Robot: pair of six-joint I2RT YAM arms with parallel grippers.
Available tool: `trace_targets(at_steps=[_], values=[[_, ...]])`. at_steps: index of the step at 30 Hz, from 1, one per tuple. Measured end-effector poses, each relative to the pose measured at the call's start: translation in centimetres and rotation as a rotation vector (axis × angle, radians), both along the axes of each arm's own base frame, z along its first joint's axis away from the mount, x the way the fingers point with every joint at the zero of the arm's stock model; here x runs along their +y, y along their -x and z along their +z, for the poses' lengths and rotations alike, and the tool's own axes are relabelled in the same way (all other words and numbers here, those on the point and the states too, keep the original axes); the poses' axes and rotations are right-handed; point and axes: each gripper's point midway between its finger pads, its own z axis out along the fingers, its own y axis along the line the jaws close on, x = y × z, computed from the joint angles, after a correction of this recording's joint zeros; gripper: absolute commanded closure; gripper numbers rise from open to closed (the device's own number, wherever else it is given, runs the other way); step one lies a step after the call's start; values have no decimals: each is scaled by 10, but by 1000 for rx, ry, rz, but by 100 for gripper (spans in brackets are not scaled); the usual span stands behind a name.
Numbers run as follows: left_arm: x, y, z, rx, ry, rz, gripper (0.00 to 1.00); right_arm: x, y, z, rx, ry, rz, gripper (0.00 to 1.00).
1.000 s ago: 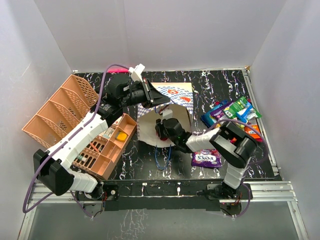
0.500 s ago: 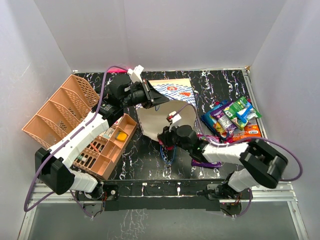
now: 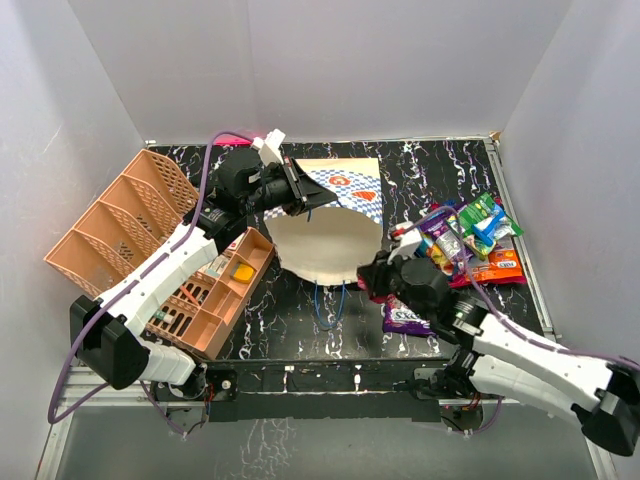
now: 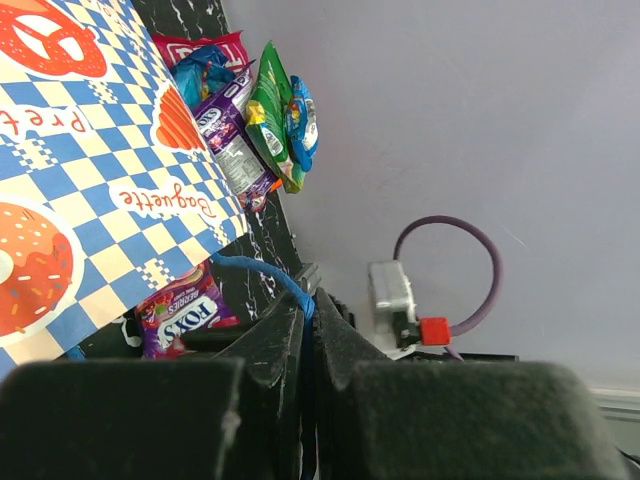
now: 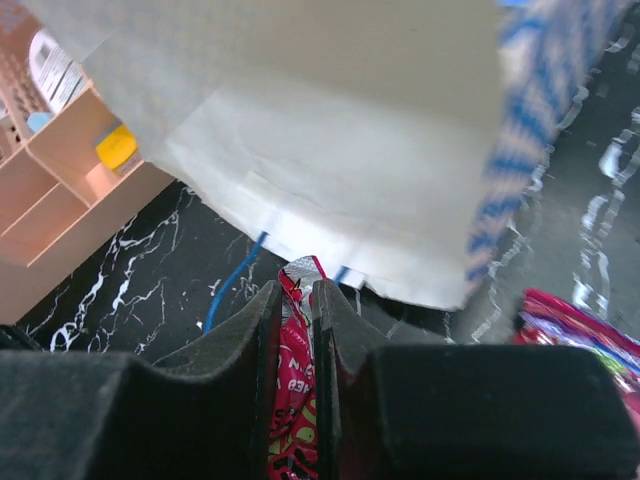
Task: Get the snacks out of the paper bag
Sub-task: Place the snack at the center of the board.
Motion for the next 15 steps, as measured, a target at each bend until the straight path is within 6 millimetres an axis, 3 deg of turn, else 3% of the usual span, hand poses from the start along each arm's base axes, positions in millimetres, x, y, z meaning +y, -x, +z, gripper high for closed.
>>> trace_targets(at_steps=[3, 6, 15], values=[[1, -2, 0, -1, -1, 9, 100, -25, 6, 9, 38, -16, -97, 84], [4, -5, 2, -4, -2, 20, 100, -48, 10, 5, 106, -17, -218, 84], [2, -14, 14, -11, 14, 30, 100, -104, 10, -56, 267, 17, -620, 81]])
